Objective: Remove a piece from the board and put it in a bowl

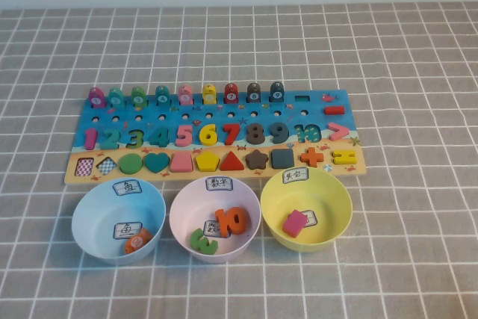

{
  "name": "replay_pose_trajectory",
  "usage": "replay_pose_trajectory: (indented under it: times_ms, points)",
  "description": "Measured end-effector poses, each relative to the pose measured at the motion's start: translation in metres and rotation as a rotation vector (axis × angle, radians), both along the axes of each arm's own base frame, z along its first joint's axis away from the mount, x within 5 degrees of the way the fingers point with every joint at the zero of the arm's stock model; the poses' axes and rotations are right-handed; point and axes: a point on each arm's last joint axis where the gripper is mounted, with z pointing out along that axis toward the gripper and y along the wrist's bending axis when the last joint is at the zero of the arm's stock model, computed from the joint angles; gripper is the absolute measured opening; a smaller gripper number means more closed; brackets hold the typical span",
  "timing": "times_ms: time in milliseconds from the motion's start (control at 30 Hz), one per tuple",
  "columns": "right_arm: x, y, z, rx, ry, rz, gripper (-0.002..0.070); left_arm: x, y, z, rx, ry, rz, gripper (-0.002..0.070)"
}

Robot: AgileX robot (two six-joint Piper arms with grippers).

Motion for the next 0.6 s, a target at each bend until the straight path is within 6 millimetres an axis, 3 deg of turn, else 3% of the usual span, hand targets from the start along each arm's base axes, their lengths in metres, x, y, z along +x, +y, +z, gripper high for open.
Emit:
replay_pose_trajectory:
  times_ms: [467, 600]
  points:
    - [0.0000, 0.0000, 0.0000, 0.000, 0.000, 0.000, -0.0017, 0.0001, -0.0004, 0.0005, -0.012, -0.005, -0.001, 0.0000]
    - [0.0000, 0.0000, 0.0000, 0.000, 0.000, 0.000, -0.0017, 0.0009, -0.0022, 0.0036, -0.111, -0.036, 0.007, 0.0000]
